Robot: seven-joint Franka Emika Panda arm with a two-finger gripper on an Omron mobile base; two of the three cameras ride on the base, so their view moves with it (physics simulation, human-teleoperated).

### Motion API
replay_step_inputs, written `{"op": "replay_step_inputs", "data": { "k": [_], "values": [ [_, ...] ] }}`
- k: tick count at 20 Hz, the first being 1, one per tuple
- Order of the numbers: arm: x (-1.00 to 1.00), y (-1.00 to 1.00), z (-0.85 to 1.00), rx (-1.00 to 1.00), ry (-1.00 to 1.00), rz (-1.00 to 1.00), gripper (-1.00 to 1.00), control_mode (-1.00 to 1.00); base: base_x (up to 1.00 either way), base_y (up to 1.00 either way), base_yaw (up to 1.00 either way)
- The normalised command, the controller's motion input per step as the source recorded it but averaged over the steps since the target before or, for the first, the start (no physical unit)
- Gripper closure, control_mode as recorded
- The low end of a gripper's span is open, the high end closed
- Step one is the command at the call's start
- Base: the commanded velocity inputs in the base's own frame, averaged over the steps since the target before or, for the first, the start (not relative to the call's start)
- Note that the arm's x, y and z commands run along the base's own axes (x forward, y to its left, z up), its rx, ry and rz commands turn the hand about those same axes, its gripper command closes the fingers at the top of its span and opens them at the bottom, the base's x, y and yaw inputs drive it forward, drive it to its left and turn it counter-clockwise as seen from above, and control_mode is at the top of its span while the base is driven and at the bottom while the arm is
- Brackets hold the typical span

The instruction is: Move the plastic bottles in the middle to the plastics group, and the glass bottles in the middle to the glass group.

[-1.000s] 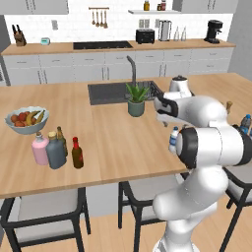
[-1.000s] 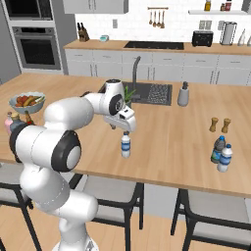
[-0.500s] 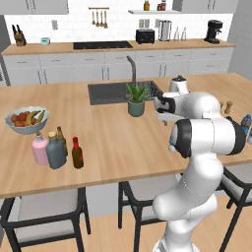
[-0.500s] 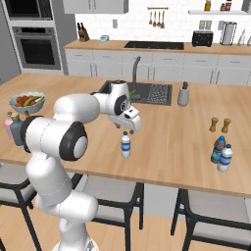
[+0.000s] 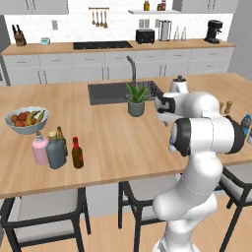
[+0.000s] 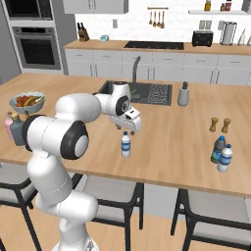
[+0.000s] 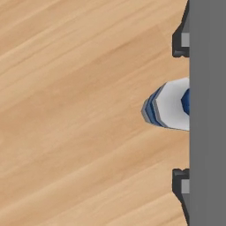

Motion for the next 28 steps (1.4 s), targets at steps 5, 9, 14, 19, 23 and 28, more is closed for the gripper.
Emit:
{"op": "replay_step_inputs", "data": {
  "k": [5,9,14,19,23,28],
  "values": [
    [0.00,0.00,-0.07,0.00,0.00,0.00,-1.00,-1.00,0.00,0.00,0.00],
    [-0.04,0.00,-0.06,0.00,0.00,0.00,-1.00,-1.00,0.00,0.00,0.00],
    [-0.04,0.00,-0.04,0.00,0.00,0.00,-1.00,-1.00,0.00,0.00,0.00],
    [0.00,0.00,-0.05,0.00,0.00,0.00,-1.00,-1.00,0.00,0.00,0.00],
    [-0.03,0.00,-0.05,0.00,0.00,0.00,-1.00,-1.00,0.00,0.00,0.00],
    [-0.02,0.00,-0.05,0.00,0.00,0.00,-1.00,-1.00,0.00,0.00,0.00]
  ]
}}
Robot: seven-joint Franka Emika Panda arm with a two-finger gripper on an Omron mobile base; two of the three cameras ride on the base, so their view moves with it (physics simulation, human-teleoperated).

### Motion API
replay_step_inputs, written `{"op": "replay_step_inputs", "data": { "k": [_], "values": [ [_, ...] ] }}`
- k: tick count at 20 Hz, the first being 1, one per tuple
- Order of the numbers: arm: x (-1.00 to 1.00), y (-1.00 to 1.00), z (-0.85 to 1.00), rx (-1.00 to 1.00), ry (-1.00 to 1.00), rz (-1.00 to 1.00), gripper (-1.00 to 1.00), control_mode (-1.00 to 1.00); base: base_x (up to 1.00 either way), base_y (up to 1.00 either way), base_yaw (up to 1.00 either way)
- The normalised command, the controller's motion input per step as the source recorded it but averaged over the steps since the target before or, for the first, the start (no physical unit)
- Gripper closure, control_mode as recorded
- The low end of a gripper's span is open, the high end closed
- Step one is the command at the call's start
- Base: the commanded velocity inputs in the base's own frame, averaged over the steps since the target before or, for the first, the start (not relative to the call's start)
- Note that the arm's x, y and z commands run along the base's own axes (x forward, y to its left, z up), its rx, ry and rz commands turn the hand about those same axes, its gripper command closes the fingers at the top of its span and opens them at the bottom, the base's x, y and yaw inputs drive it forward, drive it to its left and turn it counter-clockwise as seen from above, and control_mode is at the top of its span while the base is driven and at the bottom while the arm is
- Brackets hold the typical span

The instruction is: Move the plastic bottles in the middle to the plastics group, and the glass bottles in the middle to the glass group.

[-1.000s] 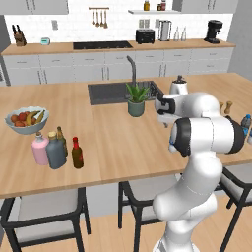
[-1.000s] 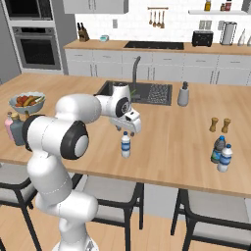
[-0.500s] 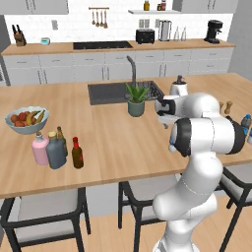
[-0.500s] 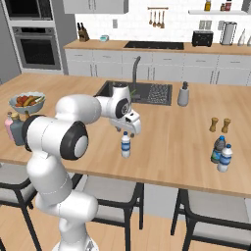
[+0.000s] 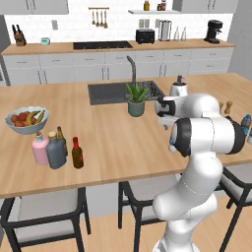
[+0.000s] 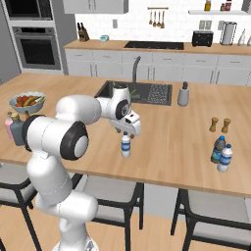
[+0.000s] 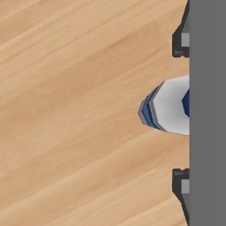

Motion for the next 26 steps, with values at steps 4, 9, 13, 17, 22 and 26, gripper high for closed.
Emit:
{"op": "replay_step_inputs", "data": {
  "k": [4,9,13,17,22,26],
  "values": [
    [0.00,0.00,-0.09,0.00,0.00,0.00,-1.00,-1.00,0.00,0.00,0.00],
    [0.00,0.00,-0.16,0.00,0.00,0.00,-1.00,-1.00,0.00,0.00,0.00],
    [0.00,0.00,-0.18,0.00,0.00,0.00,-1.00,-1.00,0.00,0.00,0.00],
    [0.00,0.00,-0.12,0.00,0.00,0.00,1.00,-1.00,0.00,0.00,0.00],
    [0.00,0.00,-0.01,0.00,0.00,0.00,1.00,-1.00,0.00,0.00,0.00],
    [0.00,0.00,0.00,0.00,0.00,0.00,1.00,-1.00,0.00,0.00,0.00]
  ]
}}
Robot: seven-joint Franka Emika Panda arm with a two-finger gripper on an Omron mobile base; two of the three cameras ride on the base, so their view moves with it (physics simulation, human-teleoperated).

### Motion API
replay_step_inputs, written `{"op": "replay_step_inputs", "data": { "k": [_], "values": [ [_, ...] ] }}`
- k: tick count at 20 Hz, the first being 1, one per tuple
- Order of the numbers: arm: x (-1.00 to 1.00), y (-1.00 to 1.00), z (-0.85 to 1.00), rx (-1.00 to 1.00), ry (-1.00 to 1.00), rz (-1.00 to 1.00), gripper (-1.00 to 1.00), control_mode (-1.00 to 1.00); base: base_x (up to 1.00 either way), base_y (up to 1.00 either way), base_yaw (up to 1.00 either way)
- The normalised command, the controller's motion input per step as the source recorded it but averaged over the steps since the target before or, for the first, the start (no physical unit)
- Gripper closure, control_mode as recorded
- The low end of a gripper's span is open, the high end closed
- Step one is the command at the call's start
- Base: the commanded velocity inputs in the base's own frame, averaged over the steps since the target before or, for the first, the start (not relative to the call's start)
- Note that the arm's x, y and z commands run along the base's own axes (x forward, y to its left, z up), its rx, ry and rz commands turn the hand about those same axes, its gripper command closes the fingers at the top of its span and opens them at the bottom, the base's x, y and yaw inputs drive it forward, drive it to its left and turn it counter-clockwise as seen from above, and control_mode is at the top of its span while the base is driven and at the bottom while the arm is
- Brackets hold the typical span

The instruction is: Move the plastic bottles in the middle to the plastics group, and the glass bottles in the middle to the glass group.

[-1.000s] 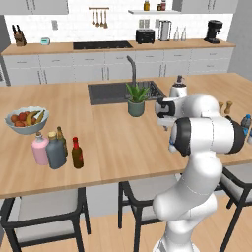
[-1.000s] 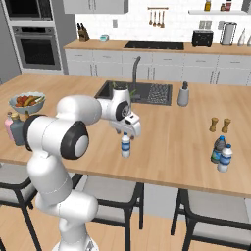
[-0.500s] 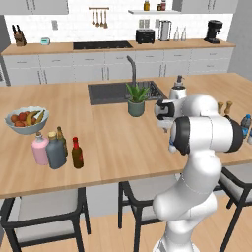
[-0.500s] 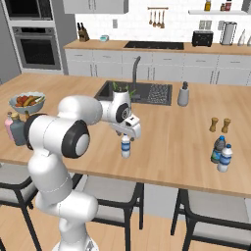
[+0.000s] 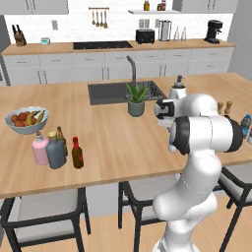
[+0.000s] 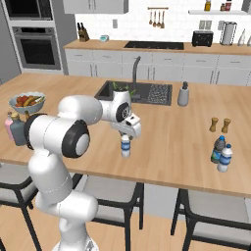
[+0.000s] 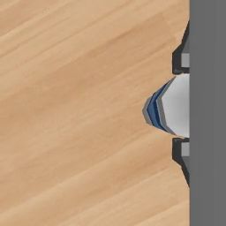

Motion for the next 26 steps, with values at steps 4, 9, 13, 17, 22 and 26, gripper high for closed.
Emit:
{"op": "replay_step_inputs", "data": {
  "k": [4,9,13,17,22,26],
  "values": [
    [0.00,-0.05,0.03,0.00,0.00,0.00,1.00,-1.00,0.00,0.00,0.00],
    [-0.18,-0.23,0.41,0.00,-0.01,-0.01,1.00,-1.00,0.00,0.00,0.00],
    [-0.31,-0.41,0.57,0.00,0.00,-0.09,1.00,-1.00,0.00,0.00,0.00],
    [-0.38,-0.68,0.43,0.00,0.01,-0.13,1.00,-1.00,0.00,0.00,0.00],
    [-0.44,-0.78,0.25,0.00,0.05,-0.17,1.00,-1.00,0.00,0.00,0.00],
    [-0.35,-0.71,0.04,0.00,0.08,-0.23,1.00,-1.00,0.00,0.00,0.00]
  ]
}}
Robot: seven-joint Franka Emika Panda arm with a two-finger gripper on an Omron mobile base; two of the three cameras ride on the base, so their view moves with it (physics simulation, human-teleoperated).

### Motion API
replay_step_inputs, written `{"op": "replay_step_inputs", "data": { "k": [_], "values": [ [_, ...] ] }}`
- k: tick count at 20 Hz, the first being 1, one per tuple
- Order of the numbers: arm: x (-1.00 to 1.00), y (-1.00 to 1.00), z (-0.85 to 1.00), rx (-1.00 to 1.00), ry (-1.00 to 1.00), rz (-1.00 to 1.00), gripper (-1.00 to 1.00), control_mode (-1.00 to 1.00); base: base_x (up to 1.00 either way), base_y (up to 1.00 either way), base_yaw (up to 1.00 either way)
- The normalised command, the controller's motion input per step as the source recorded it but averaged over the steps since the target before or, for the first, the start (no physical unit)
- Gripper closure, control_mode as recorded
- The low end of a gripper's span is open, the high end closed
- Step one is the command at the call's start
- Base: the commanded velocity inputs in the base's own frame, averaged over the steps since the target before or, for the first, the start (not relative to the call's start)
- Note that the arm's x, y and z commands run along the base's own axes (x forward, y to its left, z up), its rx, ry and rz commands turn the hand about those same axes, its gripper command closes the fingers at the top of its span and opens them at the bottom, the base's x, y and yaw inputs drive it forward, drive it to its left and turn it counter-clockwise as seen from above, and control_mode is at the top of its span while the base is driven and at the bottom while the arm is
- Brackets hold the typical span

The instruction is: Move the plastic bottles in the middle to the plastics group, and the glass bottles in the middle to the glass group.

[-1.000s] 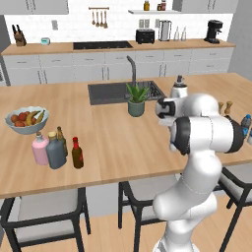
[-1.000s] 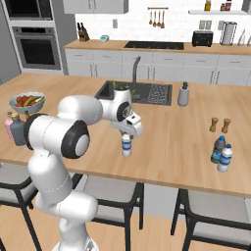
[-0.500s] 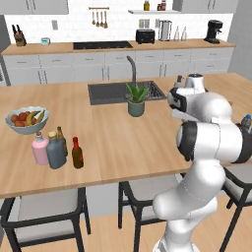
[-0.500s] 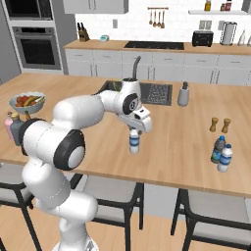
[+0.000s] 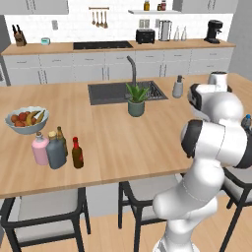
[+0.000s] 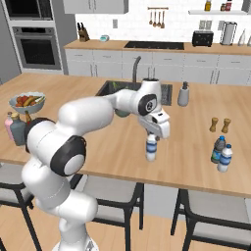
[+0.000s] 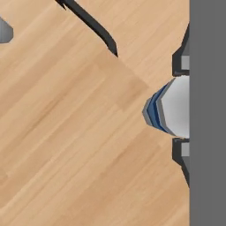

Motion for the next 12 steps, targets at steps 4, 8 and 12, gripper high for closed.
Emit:
{"op": "replay_step_inputs", "data": {
  "k": [4,8,12],
  "values": [
    [-0.21,-0.64,0.02,0.00,0.10,-0.26,1.00,-1.00,0.00,0.00,0.00],
    [-0.09,-0.51,0.00,0.00,0.06,-0.19,1.00,-1.00,0.00,0.00,0.00],
    [0.00,-0.47,0.00,0.00,0.00,-0.08,1.00,-1.00,0.00,0.00,0.00]
  ]
}}
